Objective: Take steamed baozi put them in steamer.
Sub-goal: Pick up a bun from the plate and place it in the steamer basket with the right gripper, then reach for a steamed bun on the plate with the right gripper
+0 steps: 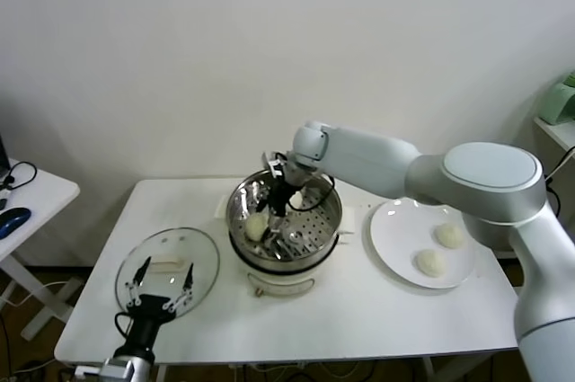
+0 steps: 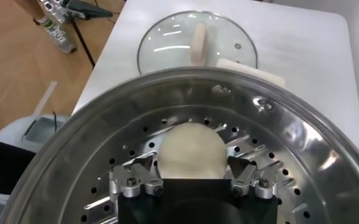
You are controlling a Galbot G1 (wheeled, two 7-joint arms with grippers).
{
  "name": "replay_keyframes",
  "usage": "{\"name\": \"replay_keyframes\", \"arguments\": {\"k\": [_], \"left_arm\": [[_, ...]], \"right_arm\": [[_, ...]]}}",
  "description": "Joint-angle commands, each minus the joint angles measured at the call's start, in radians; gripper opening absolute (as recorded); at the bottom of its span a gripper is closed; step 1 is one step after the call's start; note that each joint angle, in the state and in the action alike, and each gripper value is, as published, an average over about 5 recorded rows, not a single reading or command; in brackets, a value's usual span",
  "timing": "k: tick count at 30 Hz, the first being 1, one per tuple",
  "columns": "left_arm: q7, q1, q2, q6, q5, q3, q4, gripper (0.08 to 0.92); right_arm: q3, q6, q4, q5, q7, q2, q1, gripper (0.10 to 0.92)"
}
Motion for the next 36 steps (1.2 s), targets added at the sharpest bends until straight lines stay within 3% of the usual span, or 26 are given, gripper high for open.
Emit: {"name": "replay_keyframes", "arguments": {"k": [1,14,24,30,36], "left_arm": [[0.000,-0.004,0.008,0.004,-0.003,-0.001,0.003,0.823],[0.002,-0.020,0.012,0.008,-0.016,-0.006,0.017,0.823],[0.004,-0.086,0.090,0.039,-0.098,-0.059,0.033,0.823],[0.004,-0.096,0.079,0.047,-0.103,-0.067,0.040,0.823],[0.002,-0.100,0.060,0.057,-0.087,-0.067,0.040,0.823]], "right_arm": [[0.005,0.006,0.006,-0.005,-0.004,-0.005,0.008,0.822],[-0.027,0.069,0.162,-0.037,-0.109,-0.199,0.265,0.823],[-0.039,0.148,0.307,-0.292,-0.203,-0.530,0.379,0.823],[0.006,0.220,0.338,-0.513,-0.238,-0.732,0.311,0.823],[0.206,0.251,0.348,-0.741,-0.247,-0.859,0.046,0.823]]}}
